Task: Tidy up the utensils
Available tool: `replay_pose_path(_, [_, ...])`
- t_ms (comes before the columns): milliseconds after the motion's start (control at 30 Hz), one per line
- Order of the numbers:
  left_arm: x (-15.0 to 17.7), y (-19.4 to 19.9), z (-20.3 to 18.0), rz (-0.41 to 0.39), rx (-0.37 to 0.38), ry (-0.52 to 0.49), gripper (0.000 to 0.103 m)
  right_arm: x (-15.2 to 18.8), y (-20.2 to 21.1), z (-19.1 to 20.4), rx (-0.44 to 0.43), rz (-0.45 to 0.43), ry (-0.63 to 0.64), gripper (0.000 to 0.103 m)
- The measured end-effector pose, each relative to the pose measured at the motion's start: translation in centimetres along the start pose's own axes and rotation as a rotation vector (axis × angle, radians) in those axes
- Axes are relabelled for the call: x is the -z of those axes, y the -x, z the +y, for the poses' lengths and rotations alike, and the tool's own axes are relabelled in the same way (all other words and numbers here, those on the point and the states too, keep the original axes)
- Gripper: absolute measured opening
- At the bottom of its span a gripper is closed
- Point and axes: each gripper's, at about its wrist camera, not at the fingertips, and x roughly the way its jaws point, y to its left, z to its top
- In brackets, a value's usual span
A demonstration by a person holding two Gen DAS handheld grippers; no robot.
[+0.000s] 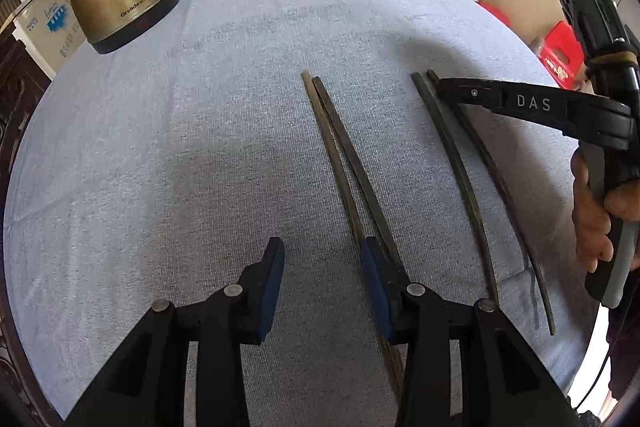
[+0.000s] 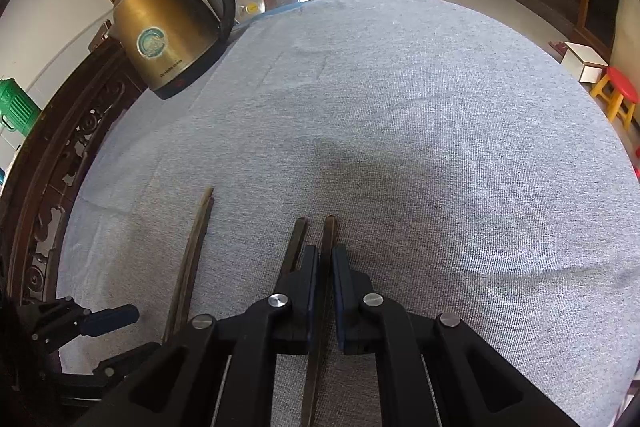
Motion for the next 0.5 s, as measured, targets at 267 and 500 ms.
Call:
replay_pose_path(267, [-1.1, -0.8, -1.2, 0.036, 0.029, -0.026, 0.042, -0.1, 0.0, -0.3, -0.013, 0.003, -0.013, 0.009])
replay_pose_path(500, [-3.9, -1.8, 1.2, 0.026, -0.004, 0.073, 0.042, -0.1, -0.1, -0.3, -0.017, 0.003, -0.013, 0.009])
